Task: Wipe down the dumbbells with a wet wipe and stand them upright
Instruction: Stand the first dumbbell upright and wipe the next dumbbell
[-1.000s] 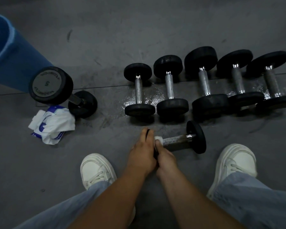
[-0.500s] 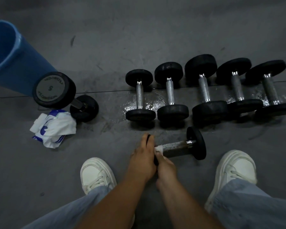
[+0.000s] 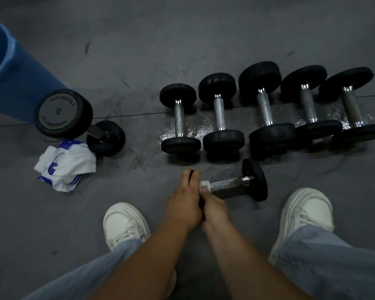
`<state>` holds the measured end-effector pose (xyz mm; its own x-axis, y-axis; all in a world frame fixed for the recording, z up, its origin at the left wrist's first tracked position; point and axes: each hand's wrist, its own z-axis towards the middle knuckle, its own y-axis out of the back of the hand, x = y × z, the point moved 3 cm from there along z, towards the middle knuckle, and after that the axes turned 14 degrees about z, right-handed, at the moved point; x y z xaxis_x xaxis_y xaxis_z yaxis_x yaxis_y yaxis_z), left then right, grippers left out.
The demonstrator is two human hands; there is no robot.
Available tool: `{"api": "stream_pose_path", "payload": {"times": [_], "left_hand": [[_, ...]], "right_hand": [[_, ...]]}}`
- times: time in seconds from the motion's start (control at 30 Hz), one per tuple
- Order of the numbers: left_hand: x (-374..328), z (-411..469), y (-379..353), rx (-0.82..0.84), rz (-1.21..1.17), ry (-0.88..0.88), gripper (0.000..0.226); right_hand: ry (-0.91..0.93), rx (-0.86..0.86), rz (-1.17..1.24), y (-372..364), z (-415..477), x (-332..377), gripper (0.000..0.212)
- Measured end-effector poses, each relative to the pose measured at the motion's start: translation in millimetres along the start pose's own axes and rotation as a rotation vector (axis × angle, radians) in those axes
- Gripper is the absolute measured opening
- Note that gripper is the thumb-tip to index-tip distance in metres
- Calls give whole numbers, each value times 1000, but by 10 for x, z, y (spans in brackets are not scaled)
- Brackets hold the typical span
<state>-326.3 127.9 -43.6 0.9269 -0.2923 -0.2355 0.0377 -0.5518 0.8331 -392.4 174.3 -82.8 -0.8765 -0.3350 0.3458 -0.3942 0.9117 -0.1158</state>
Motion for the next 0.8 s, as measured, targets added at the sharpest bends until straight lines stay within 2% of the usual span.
{"api": "stream_pose_path", "payload": {"times": [0.1,0.2,0.33,0.5,0.67,0.8], "left_hand": [[-5,0,10,-15,-5,-7,75],[10,21,20,-3,-2,-6,76],[6,-3,-1,-4,-6,-1,77],[9,10,12,15,-2,4,78],[-6,14,36,24,6,27,79],[-18,1,51,34,-2,11,80]], "right_hand": [[8,-14,-18,32,-1,-25,22],[-52,-15,37,-89,72,51,32],[43,-15,-9,81,-42,-37,22],[-71,-22,42,-90,40,87,25],[66,-40,-70,122,-62,-1,20],[-82,-58,25,-105,78,118,28]]}}
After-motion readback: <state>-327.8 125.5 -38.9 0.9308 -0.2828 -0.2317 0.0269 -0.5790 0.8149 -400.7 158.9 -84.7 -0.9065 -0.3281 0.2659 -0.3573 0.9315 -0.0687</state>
